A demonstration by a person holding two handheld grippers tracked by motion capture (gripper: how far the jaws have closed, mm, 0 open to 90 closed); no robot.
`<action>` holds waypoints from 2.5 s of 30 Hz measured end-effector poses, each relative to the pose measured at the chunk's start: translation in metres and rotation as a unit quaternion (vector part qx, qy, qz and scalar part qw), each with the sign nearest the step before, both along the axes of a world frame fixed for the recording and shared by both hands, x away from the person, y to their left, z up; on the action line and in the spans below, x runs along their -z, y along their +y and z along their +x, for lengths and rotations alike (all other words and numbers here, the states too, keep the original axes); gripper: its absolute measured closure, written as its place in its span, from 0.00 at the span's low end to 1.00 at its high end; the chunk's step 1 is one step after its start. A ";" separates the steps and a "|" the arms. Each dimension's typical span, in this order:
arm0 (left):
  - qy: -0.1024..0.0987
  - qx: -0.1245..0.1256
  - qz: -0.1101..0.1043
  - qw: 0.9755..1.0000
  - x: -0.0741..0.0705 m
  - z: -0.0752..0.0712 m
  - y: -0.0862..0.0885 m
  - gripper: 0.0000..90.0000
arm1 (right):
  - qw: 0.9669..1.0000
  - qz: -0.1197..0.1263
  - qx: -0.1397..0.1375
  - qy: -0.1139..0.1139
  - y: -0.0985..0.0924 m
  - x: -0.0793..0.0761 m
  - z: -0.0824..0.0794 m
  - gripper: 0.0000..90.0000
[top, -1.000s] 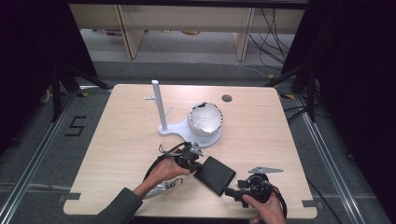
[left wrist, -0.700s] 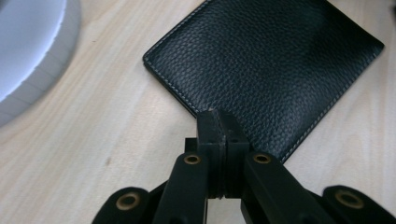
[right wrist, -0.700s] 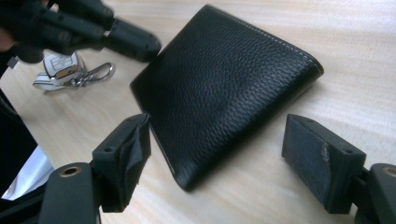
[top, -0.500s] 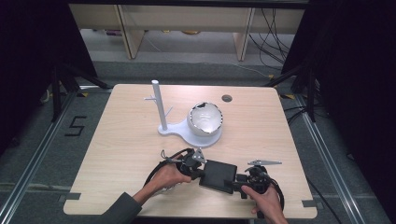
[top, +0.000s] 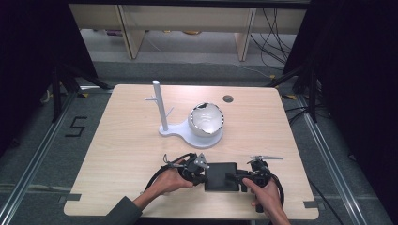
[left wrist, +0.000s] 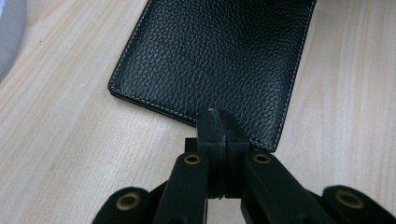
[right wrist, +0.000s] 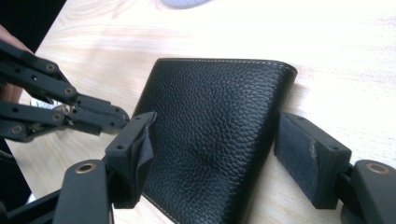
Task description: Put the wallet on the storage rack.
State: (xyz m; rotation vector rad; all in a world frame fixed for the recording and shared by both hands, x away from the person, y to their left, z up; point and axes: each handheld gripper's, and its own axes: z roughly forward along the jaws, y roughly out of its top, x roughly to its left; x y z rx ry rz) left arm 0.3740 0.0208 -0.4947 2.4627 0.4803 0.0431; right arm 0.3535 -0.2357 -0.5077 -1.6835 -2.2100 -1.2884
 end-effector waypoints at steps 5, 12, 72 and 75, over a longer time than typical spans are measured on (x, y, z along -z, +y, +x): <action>-0.001 -0.001 0.002 1.000 0.000 0.000 -0.001 0.99 | 0.999 0.023 0.018 0.013 0.000 0.001 0.001 0.37; -0.011 0.004 0.007 1.000 0.001 -0.002 -0.001 0.99 | 0.997 0.059 0.039 0.015 -0.006 0.004 0.000 0.45; -0.022 -0.008 0.010 1.000 -0.013 -0.003 0.008 0.78 | 0.996 0.028 0.000 -0.082 0.011 -0.030 0.004 0.90; -0.029 -0.010 0.004 1.000 -0.020 -0.005 0.014 0.75 | 0.996 0.023 0.000 -0.089 0.011 -0.034 0.006 0.90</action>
